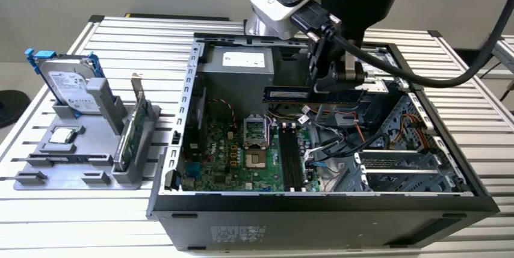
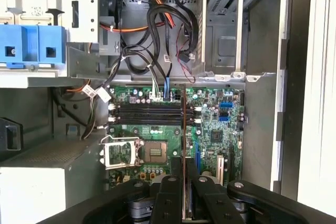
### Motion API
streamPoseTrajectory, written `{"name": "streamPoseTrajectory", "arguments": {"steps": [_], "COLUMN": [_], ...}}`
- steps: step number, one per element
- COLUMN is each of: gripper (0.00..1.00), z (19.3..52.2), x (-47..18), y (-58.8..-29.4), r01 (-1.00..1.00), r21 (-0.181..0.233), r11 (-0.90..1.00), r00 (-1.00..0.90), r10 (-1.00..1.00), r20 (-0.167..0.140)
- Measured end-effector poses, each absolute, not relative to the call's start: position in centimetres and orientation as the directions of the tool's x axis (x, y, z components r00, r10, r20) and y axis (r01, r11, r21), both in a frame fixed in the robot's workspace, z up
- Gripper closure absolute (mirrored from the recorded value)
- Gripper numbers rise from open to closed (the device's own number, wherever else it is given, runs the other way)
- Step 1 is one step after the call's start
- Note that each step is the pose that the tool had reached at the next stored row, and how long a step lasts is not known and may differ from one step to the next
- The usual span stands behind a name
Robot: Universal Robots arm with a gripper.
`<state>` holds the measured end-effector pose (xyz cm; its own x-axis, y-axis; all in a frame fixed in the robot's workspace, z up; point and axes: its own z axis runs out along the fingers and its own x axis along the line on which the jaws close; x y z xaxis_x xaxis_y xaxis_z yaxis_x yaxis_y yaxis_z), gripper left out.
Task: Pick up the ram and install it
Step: 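Pick up the ram and move it above insertion slot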
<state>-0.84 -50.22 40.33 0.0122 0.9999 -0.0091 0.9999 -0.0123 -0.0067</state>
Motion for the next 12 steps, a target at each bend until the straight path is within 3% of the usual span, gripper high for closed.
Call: {"name": "streamPoseTrajectory", "arguments": {"steps": [12], "gripper": [1.00], "z": [40.32], "x": [0.23], "y": [-50.22], "r01": [1.000], "r21": [-0.007], "r11": [-0.012], "r00": [0.012], "r10": [1.000], "r20": [-0.009]}}
